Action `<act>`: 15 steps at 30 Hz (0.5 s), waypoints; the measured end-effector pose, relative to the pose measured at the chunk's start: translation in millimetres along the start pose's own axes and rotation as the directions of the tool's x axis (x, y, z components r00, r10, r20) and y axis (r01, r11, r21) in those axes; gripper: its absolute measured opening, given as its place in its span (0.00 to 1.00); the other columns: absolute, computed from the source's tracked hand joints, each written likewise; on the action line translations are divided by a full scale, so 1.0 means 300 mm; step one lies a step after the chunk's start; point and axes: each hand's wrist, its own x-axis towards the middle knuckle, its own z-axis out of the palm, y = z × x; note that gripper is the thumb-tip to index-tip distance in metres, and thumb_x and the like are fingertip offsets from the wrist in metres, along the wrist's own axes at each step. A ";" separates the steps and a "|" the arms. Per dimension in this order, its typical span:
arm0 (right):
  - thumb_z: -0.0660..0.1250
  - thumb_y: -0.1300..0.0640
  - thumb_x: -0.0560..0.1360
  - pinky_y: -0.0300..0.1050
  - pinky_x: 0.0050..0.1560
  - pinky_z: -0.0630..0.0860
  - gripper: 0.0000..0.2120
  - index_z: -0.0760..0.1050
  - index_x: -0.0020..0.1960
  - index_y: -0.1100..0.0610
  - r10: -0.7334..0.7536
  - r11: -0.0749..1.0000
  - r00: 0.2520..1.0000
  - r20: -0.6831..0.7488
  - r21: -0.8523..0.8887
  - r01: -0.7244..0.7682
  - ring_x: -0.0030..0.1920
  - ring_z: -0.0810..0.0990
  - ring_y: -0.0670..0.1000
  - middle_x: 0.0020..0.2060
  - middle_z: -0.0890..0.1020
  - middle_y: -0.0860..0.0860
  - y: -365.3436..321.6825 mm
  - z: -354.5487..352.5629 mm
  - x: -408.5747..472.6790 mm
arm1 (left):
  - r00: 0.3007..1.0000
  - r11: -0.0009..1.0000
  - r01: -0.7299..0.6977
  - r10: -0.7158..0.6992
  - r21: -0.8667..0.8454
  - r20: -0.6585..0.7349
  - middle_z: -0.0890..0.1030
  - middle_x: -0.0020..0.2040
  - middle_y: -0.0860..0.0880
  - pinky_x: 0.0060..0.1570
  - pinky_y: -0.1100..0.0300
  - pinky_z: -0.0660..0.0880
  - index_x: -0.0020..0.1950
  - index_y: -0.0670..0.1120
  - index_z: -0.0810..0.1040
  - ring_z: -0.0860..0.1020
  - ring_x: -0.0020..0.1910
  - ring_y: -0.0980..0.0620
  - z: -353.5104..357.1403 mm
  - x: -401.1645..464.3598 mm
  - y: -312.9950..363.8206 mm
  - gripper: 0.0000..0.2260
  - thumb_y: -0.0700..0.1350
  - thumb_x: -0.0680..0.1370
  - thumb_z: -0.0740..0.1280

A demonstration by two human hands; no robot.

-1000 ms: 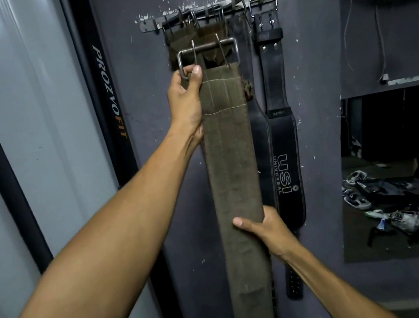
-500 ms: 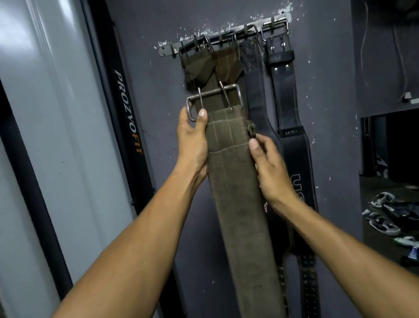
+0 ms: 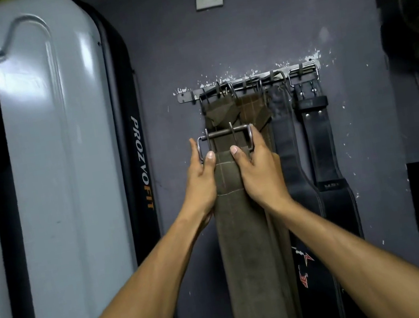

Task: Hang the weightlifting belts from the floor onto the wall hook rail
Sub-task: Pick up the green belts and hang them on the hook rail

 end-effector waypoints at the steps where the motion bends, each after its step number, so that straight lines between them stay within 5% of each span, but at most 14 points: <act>1: 0.65 0.46 0.83 0.35 0.47 0.72 0.32 0.58 0.83 0.51 -0.008 1.000 1.000 -0.005 -0.001 0.008 0.50 0.84 0.51 0.50 0.86 0.52 0.015 0.034 0.031 | 1.000 1.000 -0.012 0.012 0.000 0.008 0.67 0.81 0.44 0.76 0.44 0.69 0.83 0.62 0.46 0.72 0.76 0.47 -0.022 0.042 -0.014 0.30 0.50 0.86 0.59; 4: 0.65 0.47 0.83 0.26 0.47 0.71 0.33 0.57 0.83 0.53 -0.036 0.999 0.999 -0.016 0.013 0.036 0.52 0.81 0.50 0.53 0.82 0.51 0.038 0.124 0.123 | 0.999 0.999 -0.051 0.051 -0.003 0.007 0.71 0.78 0.44 0.72 0.48 0.74 0.83 0.61 0.47 0.77 0.72 0.49 -0.080 0.165 -0.049 0.30 0.50 0.86 0.60; 6: 0.66 0.48 0.83 0.36 0.55 0.75 0.33 0.58 0.83 0.53 -0.054 0.998 0.998 -0.037 0.029 0.055 0.54 0.82 0.47 0.56 0.84 0.49 0.053 0.197 0.191 | 0.996 0.997 -0.082 0.082 -0.003 -0.030 0.70 0.79 0.44 0.72 0.48 0.74 0.83 0.59 0.50 0.77 0.72 0.49 -0.115 0.263 -0.065 0.30 0.50 0.85 0.61; 9: 0.67 0.48 0.83 0.43 0.53 0.76 0.34 0.57 0.84 0.52 -0.069 0.997 0.995 -0.067 0.040 0.072 0.45 0.79 0.47 0.44 0.80 0.43 0.063 0.293 0.306 | 0.985 0.990 -0.135 0.139 0.037 -0.104 0.73 0.76 0.44 0.70 0.48 0.75 0.82 0.57 0.56 0.79 0.69 0.49 -0.155 0.401 -0.067 0.29 0.51 0.84 0.64; 12: 0.67 0.50 0.83 0.36 0.63 0.71 0.32 0.60 0.83 0.52 -0.110 0.994 0.989 -0.095 0.012 0.111 0.65 0.80 0.49 0.68 0.81 0.50 0.058 0.376 0.434 | 0.953 0.955 -0.235 0.263 0.183 -0.149 0.71 0.77 0.48 0.71 0.56 0.70 0.81 0.56 0.59 0.72 0.73 0.55 -0.188 0.538 -0.050 0.28 0.52 0.83 0.66; 13: 0.67 0.50 0.83 0.35 0.62 0.72 0.30 0.62 0.82 0.53 -0.132 0.991 0.986 -0.103 -0.017 0.131 0.64 0.80 0.48 0.68 0.81 0.51 0.055 0.401 0.478 | 0.939 0.936 -0.264 0.305 0.234 -0.161 0.69 0.78 0.50 0.70 0.60 0.67 0.81 0.55 0.60 0.69 0.73 0.57 -0.200 0.587 -0.041 0.28 0.52 0.83 0.67; 15: 0.67 0.51 0.83 0.31 0.51 0.70 0.28 0.65 0.81 0.55 -0.150 0.988 0.981 -0.122 -0.062 0.143 0.51 0.83 0.46 0.55 0.86 0.53 0.049 0.455 0.565 | 0.925 0.916 -0.285 0.340 0.281 -0.170 0.72 0.73 0.56 0.64 0.66 0.66 0.81 0.53 0.61 0.69 0.69 0.59 -0.221 0.683 -0.025 0.28 0.50 0.83 0.67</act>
